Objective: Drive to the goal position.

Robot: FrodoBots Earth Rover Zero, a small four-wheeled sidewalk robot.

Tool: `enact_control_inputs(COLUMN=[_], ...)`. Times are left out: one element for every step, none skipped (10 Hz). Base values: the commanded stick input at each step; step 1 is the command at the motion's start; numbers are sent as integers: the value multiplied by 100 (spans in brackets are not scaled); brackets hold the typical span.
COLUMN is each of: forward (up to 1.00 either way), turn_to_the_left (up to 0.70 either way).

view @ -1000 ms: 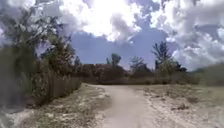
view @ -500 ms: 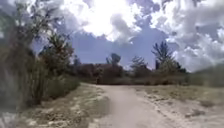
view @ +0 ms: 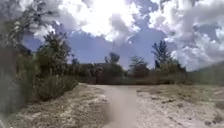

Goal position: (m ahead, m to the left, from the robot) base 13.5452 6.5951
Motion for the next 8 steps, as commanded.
enact_control_inputs(forward=[70, 70, 70, 70, 70, 70, 70, 70], turn_to_the_left=[0, 0, 0, 0, 0, 0, 0, 0])
